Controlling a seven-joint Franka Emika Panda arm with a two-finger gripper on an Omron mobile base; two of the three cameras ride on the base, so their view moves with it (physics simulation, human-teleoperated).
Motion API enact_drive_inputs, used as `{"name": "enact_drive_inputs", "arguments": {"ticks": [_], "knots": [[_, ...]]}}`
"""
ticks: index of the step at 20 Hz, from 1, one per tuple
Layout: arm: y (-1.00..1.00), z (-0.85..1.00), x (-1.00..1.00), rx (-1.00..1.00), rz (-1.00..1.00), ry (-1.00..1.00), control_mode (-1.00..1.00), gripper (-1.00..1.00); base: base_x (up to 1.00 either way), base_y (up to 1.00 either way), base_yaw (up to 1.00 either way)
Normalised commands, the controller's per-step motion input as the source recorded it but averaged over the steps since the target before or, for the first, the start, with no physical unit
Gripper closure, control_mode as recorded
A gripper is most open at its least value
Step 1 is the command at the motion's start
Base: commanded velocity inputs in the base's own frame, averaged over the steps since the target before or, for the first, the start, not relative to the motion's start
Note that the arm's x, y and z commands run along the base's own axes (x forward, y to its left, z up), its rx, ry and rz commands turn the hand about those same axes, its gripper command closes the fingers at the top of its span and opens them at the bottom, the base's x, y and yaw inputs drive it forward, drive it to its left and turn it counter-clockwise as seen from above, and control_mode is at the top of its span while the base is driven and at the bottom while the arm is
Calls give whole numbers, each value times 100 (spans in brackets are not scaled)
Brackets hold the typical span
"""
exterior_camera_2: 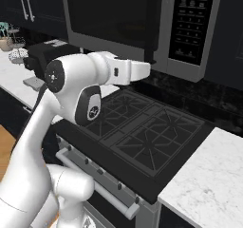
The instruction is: Pick the corn from the sink and place it in the bowl. Then pick the bowl and place it in the microwave. Then close the microwave door and press the start button.
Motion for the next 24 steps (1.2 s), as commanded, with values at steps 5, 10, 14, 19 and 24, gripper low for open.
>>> {"name": "enact_drive_inputs", "arguments": {"ticks": [5, 10, 14, 19, 24], "knots": [[-28, 0, 34, 0, 0, 0, -100, 100, 0, 0, 0], [-37, 2, 25, 1, 0, -2, -100, 100, 0, 0, 0], [-39, 0, 19, 3, 0, -5, -100, 100, 0, 0, 0], [-32, 0, 28, 6, 0, -8, -100, 100, 0, 0, 0], [-35, 0, 32, 0, 0, -5, -100, 100, 0, 0, 0]]}}
